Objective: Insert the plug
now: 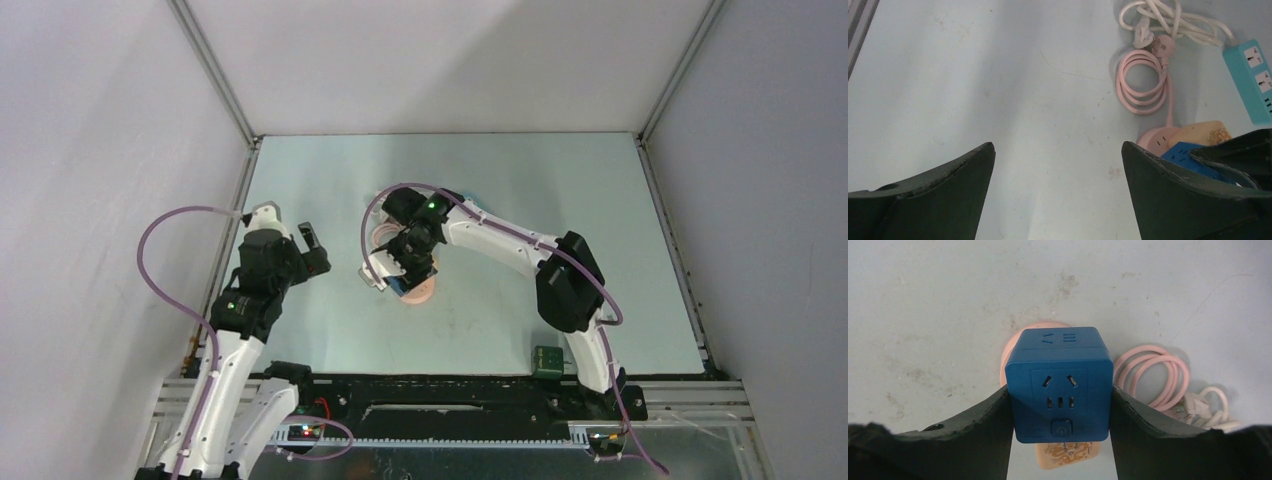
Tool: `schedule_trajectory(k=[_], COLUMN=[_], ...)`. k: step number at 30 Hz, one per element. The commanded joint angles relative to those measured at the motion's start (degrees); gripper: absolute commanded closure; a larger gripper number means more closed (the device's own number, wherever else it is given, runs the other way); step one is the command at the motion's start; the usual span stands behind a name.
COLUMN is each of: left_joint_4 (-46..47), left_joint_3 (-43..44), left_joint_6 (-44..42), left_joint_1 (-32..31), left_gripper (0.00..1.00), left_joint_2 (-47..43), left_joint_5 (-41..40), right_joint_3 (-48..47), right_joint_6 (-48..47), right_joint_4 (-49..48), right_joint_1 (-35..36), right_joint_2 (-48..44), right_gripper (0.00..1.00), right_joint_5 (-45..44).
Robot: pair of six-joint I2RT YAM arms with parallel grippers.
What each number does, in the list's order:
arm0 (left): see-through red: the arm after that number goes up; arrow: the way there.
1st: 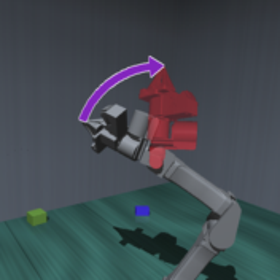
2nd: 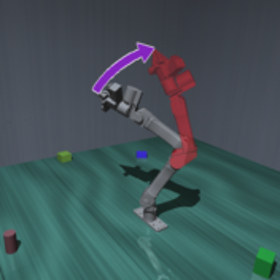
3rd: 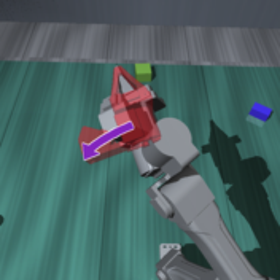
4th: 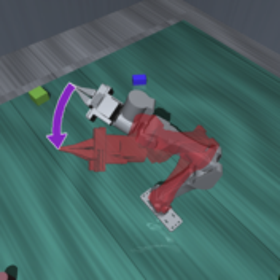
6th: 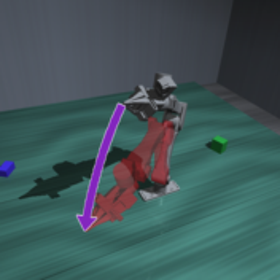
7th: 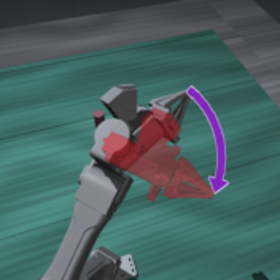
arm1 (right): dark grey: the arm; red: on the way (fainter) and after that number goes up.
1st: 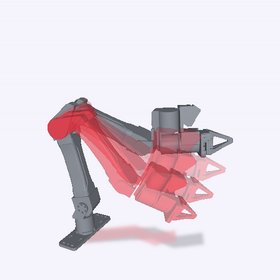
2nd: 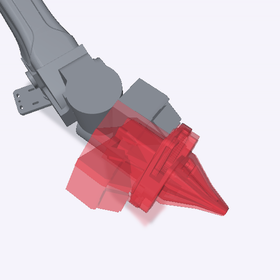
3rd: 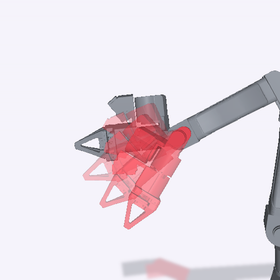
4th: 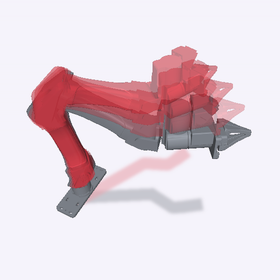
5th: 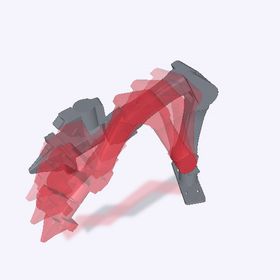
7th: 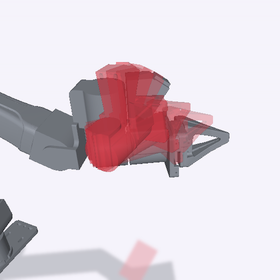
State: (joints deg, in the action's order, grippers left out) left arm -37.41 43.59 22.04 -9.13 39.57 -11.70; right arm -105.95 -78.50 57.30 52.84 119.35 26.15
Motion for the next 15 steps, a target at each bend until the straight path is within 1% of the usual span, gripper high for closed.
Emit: schedule_trajectory(k=[1, 15], left_joint_4=[2.38, 3.18], left_joint_3=[-1.06, -1.55], left_joint_6=[1.06, 1.07], left_joint_1=[2.34, 3.41], left_gripper=[0.00, 0.00], left_joint_2=[0.15, 0.15], left_joint_5=[2.13, 3.97], right_joint_3=[-3.35, -2.04], right_joint_6=[-2.42, -4.61], right_joint_4=[5.36, 5.15], right_joint_1=[-0.64, -0.04], right_joint_2=[0.21, 1.15], right_gripper=[1.00, 1.00], right_joint_5=[2.32, 2.05])
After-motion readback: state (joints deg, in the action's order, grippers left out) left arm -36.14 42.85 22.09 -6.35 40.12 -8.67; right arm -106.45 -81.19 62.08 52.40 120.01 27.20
